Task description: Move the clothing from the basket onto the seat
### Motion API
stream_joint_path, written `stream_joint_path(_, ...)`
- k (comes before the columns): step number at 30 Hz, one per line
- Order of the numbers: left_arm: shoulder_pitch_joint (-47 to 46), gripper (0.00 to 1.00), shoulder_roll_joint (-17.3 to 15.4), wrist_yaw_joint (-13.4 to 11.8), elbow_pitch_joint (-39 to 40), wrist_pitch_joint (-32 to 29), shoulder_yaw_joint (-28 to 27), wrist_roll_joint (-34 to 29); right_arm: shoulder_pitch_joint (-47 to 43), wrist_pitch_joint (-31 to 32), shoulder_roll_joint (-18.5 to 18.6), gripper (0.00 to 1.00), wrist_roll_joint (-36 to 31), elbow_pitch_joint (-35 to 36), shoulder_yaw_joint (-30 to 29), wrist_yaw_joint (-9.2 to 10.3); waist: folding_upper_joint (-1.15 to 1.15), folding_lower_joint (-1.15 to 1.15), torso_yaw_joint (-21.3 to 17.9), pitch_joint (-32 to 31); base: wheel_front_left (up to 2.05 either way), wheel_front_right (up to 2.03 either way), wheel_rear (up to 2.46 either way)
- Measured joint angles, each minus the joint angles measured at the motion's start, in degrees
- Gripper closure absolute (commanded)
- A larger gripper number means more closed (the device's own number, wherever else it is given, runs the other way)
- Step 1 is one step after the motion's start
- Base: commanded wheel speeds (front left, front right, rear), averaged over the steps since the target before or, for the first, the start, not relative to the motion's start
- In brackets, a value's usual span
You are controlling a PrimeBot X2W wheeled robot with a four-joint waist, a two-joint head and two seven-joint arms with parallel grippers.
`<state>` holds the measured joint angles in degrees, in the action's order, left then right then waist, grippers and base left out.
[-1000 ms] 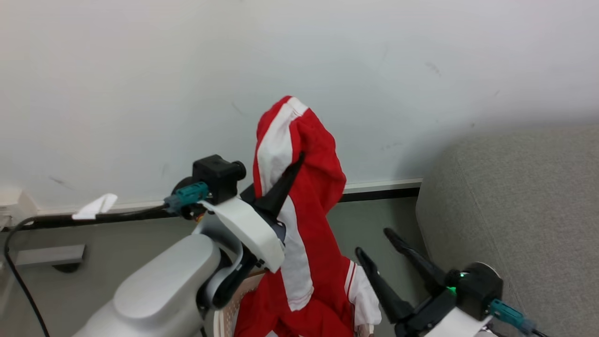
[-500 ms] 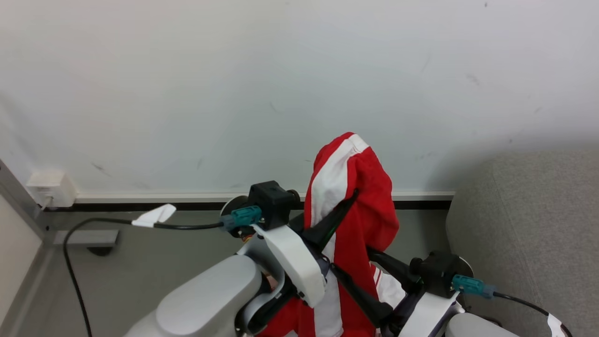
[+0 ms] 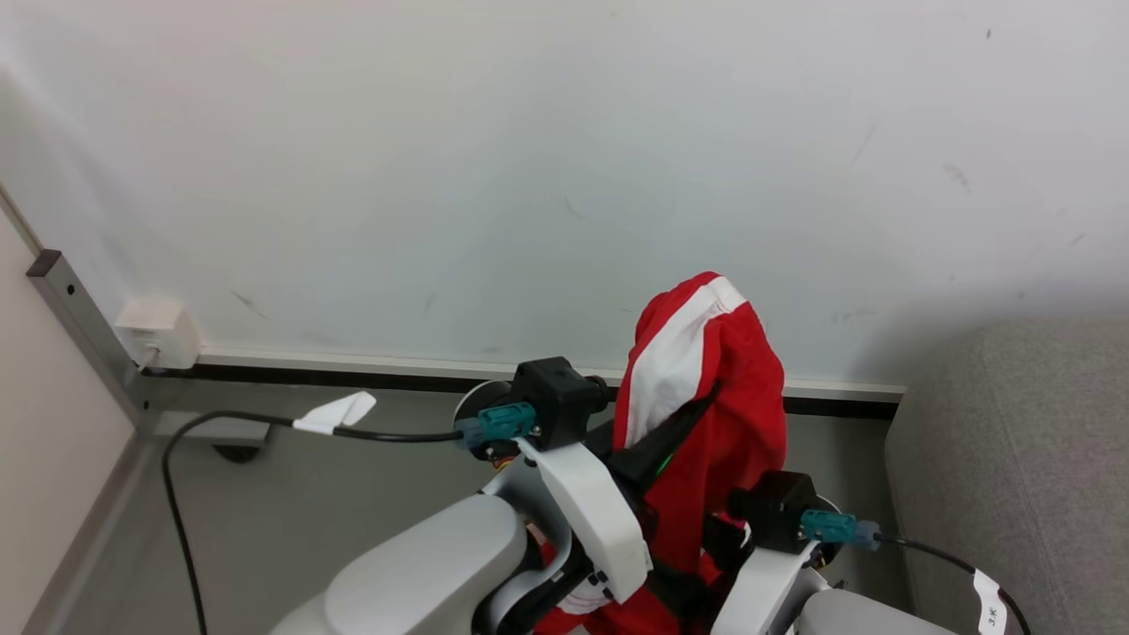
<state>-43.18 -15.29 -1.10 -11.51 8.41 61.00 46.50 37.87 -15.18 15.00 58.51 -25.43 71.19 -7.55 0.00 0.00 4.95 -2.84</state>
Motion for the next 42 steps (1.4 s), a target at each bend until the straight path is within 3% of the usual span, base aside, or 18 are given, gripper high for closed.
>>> stream_joint_path(10, 1.1, 1.0, -1.7, -1.8, -2.0, 0.8, -1.7, 1.0, -3.5, 0.0, 0.2, 1.0, -2.9, -0.3, -8.1, 0.0, 0.0, 0.0, -0.6, 0.0, 0.0, 0.0, 0.0)
stream_joint_path(18, 2.8, 1.0, -2.7, -2.8, -2.2, 2.3, -2.1, 1.2, -8.8, 0.0, 1.2, 1.0, -10.7, 2.4, -19.5, 0.0, 0.0, 0.0, -2.6, 0.4, 0.0, 0.0, 0.0)
stream_joint_path(19, 3.0, 0.93, -2.7, -2.8, -1.9, 2.5, -2.2, 1.2, -9.4, 0.0, 1.2, 1.0, -12.0, 2.7, -20.9, 0.0, 0.0, 0.0, -2.9, 0.5, 0.0, 0.0, 0.0)
stream_joint_path(21, 3.6, 0.15, -2.7, -2.8, -0.9, 3.3, -2.4, 1.4, -10.3, 0.0, 1.0, 1.0, -14.2, 3.2, -23.3, 0.0, 0.0, 0.0, -3.7, 0.6, 0.0, 0.0, 0.0)
stream_joint_path(22, 4.0, 0.0, -2.7, -3.0, -0.6, 3.4, -2.4, 1.4, -10.8, 0.0, 1.0, 1.0, -15.3, 3.3, -24.4, 0.0, 0.0, 0.0, -4.0, 0.7, 0.0, 0.0, 0.0)
stream_joint_path(31, 6.2, 0.0, -3.3, -3.5, 3.5, 5.5, -3.4, 0.5, -13.1, 0.0, 1.2, 1.0, -23.9, 5.5, -33.8, 0.0, 0.0, 0.0, -8.4, 1.4, 0.0, 0.0, 0.0)
stream_joint_path(42, 7.4, 0.0, -5.0, -3.9, 5.4, 6.3, -3.6, -3.9, -16.3, 0.0, 2.9, 1.0, -28.7, 9.3, -44.4, 0.0, 0.0, 0.0, -16.9, 3.4, 0.0, 0.0, 0.0)
